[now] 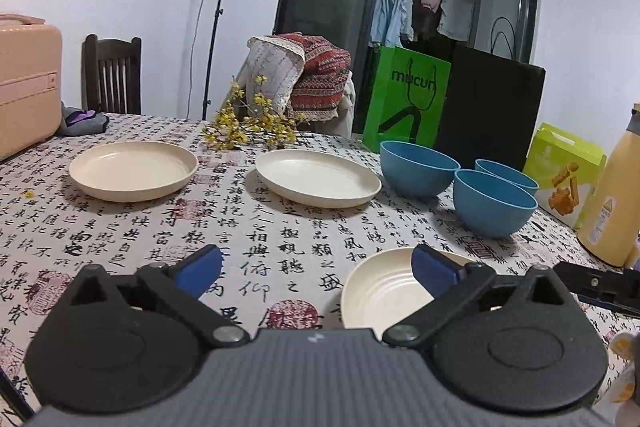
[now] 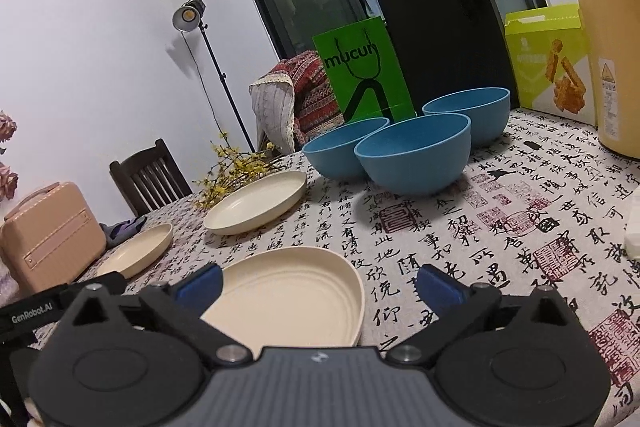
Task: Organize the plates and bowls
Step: 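Open both grippers to release the cream plate rim, then pull both grippers back up away from the placed cream plate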
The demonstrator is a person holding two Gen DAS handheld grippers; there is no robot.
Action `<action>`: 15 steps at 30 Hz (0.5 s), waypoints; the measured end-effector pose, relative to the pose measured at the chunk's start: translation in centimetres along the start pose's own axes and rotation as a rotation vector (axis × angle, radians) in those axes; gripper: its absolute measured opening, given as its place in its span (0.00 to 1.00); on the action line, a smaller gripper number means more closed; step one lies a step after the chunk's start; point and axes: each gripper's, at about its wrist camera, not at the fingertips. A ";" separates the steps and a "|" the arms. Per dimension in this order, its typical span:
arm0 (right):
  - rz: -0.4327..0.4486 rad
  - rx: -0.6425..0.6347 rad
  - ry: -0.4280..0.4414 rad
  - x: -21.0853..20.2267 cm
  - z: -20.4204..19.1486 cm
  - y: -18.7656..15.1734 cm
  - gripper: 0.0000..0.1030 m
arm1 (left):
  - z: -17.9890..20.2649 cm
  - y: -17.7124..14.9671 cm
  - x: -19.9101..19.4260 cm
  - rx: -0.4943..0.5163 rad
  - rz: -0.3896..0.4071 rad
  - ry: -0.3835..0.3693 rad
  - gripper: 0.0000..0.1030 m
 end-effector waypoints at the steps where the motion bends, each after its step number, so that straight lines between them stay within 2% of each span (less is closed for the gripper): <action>1: 0.002 0.000 0.001 -0.1 -0.1 0.0 1.00 | -0.2 0.0 -0.2 -0.005 0.005 0.003 1.00; 9: 0.022 -0.012 -0.003 -0.9 -0.6 0.0 1.00 | -1.4 0.1 -1.9 -0.030 0.055 0.028 1.00; 15: 0.036 -0.031 -0.002 -1.5 -1.2 -0.1 1.00 | -2.4 -0.3 -2.9 -0.028 0.058 0.052 1.00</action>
Point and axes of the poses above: each gripper's, at about its wrist camera, not at the fingertips, and x roughly the way its jaws point, z to its right, y to its top
